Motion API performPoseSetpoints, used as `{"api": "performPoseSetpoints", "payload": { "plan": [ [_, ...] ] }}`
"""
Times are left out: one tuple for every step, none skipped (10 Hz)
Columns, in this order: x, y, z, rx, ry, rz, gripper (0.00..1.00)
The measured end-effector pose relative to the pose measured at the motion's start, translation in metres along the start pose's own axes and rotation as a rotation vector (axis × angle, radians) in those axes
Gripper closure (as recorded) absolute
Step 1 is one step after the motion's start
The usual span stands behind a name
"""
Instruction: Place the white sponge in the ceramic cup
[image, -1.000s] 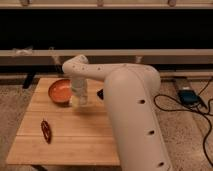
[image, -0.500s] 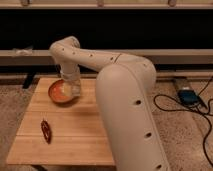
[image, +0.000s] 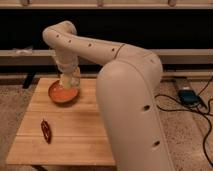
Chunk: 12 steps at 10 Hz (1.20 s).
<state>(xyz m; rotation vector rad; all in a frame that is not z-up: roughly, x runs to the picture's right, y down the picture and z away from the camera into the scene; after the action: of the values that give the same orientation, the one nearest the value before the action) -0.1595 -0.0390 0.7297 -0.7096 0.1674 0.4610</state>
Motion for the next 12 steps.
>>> {"api": "performPoseSetpoints", "payload": {
  "plan": [
    [0.013, -0.001, -0.012, 0.015, -0.003, 0.024, 1.00],
    [0.030, 0.000, -0.027, 0.033, -0.013, 0.054, 1.00],
    [0.041, 0.001, -0.037, 0.047, -0.025, 0.078, 1.00],
    [0.059, 0.004, -0.047, 0.064, -0.043, 0.112, 1.00],
    [0.076, 0.006, -0.055, 0.079, -0.059, 0.146, 1.00],
    [0.093, 0.007, -0.061, 0.088, -0.072, 0.181, 1.00],
    [0.107, 0.010, -0.064, 0.091, -0.081, 0.210, 1.00],
    [0.127, 0.013, -0.067, 0.094, -0.093, 0.253, 1.00],
    [0.146, 0.014, -0.068, 0.097, -0.100, 0.295, 1.00],
    [0.161, 0.015, -0.068, 0.096, -0.106, 0.332, 1.00],
    [0.176, 0.016, -0.067, 0.094, -0.110, 0.370, 1.00],
    [0.189, 0.017, -0.064, 0.089, -0.113, 0.414, 1.00]
  ]
}}
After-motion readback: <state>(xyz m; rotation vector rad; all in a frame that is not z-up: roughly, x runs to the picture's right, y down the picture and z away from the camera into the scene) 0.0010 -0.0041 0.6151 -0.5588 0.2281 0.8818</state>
